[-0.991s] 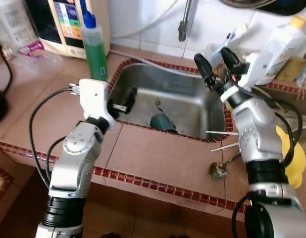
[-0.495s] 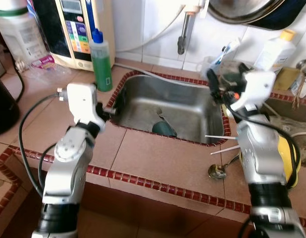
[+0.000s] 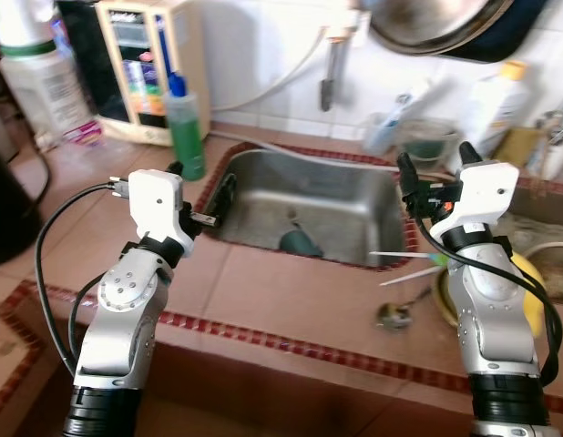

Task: Kitchen organization

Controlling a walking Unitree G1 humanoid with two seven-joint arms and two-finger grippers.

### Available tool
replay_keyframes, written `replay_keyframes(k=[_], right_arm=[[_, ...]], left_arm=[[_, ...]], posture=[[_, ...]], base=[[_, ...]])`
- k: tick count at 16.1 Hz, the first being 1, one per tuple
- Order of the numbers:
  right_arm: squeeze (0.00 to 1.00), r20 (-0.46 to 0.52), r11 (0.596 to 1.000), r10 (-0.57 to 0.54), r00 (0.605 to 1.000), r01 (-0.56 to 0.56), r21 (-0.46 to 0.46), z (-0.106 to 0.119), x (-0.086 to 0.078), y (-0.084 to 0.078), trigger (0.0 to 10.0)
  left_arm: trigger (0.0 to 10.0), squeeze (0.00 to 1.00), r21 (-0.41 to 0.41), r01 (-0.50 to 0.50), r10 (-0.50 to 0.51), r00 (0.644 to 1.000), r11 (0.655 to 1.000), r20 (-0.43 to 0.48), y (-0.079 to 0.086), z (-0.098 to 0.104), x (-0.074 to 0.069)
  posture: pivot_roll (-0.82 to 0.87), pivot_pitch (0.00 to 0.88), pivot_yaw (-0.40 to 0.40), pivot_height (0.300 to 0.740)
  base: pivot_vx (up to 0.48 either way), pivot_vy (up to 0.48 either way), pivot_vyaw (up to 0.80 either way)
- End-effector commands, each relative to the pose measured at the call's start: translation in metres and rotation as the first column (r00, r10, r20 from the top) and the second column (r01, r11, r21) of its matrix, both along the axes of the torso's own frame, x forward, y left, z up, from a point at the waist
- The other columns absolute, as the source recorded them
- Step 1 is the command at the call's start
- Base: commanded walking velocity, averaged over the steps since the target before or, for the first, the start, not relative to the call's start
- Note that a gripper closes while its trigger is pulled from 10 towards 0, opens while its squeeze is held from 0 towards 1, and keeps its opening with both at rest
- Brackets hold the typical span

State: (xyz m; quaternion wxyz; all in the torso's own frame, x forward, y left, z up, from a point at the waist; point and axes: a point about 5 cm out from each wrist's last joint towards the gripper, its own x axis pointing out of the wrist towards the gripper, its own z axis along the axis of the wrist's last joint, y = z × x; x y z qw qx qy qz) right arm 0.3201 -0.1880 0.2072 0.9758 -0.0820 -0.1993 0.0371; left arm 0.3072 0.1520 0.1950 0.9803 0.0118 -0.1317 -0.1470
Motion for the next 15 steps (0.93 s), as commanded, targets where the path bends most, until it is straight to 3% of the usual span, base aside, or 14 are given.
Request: replay_keyframes(k=[1, 15], right_arm=[[0.0, 0.023, 0.999, -0.008, 1.0, 0.008, -0.033, 0.006, -0.002, 0.0, 10.0], [0.0, 0.005, 0.998, 0.031, 1.0, -0.031, -0.06, 0.003, -0.002, 0.011, 10.0]], left_arm=[[10.0, 0.0, 0.007, 0.021, -0.021, 1.0, 1.0, 0.008, -0.004, 0.001, 0.001], [10.0, 0.0, 0.01, 0.026, -0.026, 1.0, 1.0, 0.013, 0.0, 0.001, -0.001]], posture=[[-0.12, 0.0, 0.0, 0.74], [-0.1, 0.0, -0.015, 0.74]], base=[[0.0, -0.48, 0.0], [0.0, -0.48, 0.0]])
